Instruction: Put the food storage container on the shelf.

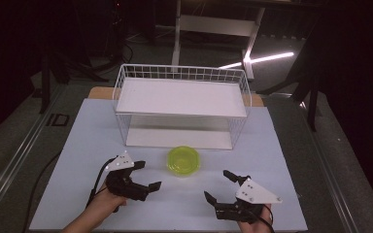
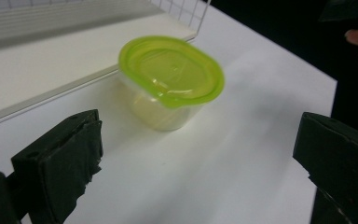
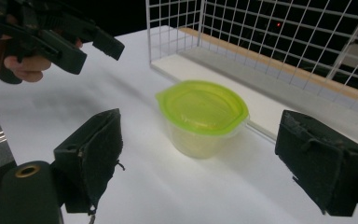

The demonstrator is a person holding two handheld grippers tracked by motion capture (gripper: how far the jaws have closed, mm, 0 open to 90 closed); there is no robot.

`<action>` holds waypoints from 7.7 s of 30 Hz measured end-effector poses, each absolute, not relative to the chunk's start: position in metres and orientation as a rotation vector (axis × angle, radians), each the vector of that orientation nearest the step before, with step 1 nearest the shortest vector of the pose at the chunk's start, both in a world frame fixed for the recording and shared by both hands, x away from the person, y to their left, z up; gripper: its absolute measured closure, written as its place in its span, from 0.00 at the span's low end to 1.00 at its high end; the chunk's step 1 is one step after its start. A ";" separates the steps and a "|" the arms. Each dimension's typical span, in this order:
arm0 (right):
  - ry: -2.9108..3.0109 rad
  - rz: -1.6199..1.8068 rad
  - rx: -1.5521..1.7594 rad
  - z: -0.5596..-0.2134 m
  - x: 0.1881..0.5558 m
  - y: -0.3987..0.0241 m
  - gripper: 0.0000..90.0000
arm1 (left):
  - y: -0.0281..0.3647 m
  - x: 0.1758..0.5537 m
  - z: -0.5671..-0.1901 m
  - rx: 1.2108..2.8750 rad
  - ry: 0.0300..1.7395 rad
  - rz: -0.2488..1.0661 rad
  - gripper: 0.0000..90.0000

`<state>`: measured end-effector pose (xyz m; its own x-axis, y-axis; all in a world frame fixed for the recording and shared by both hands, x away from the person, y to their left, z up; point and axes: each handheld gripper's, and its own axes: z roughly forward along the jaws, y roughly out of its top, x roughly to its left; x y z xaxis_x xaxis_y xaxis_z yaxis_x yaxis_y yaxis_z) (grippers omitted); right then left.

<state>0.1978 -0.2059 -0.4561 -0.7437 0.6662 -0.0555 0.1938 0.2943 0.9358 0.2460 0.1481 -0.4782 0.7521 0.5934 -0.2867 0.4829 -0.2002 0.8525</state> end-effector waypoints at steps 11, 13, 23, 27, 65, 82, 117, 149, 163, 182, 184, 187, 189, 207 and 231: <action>2.108 1.447 0.814 -0.438 0.207 -0.194 0.17 | 0.135 0.246 -0.452 1.765 0.787 0.116 0.03; 2.112 1.438 0.822 -0.434 0.216 -0.189 0.16 | 0.132 0.249 -0.448 1.760 0.778 0.122 0.03; 2.114 1.373 0.901 -0.435 0.248 -0.182 0.16 | 0.119 0.271 -0.439 1.793 0.809 0.147 0.06; 2.137 1.386 0.959 -0.437 0.263 -0.179 0.15 | 0.111 0.277 -0.435 1.862 0.878 0.169 0.06; 2.293 1.263 1.530 -0.487 0.327 -0.162 0.49 | 0.100 0.325 -0.489 1.888 1.227 -0.016 0.44; 2.318 1.212 1.716 -0.489 0.330 -0.160 0.77 | 0.106 0.331 -0.501 1.883 1.247 -0.162 0.71; 2.275 1.283 1.595 -0.470 0.295 -0.153 0.88 | 0.108 0.300 -0.469 1.912 1.185 -0.007 0.90; 2.191 1.240 1.484 -0.462 0.322 -0.129 0.88 | 0.121 0.329 -0.477 1.840 1.167 0.137 0.90; 2.166 1.214 1.532 -0.476 0.341 -0.130 0.88 | 0.112 0.349 -0.485 1.873 1.209 0.159 0.90; 2.132 1.221 1.536 -0.479 0.353 -0.127 0.80 | 0.108 0.364 -0.492 1.849 1.228 0.194 0.86; 2.126 1.208 1.520 -0.478 0.354 -0.125 0.79 | 0.107 0.364 -0.493 1.844 1.228 0.213 0.84; 2.107 1.199 1.490 -0.477 0.356 -0.123 0.75 | 0.107 0.364 -0.494 1.848 1.218 0.242 0.81; 2.099 1.181 1.475 -0.477 0.359 -0.123 0.75 | 0.106 0.365 -0.495 1.846 1.215 0.249 0.79; 2.044 1.159 1.467 -0.481 0.380 -0.125 0.63 | 0.102 0.376 -0.493 1.755 1.198 0.344 0.66; 2.165 1.150 1.365 -0.483 0.332 -0.117 0.98 | 0.141 0.300 -0.483 1.760 1.109 0.359 0.12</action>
<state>0.3319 -0.1174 -0.4833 -0.4842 0.8647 0.1338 0.5950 0.2134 0.7749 0.3002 0.1408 -0.4827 0.5385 0.8091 -0.2354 0.5171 -0.0968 0.8504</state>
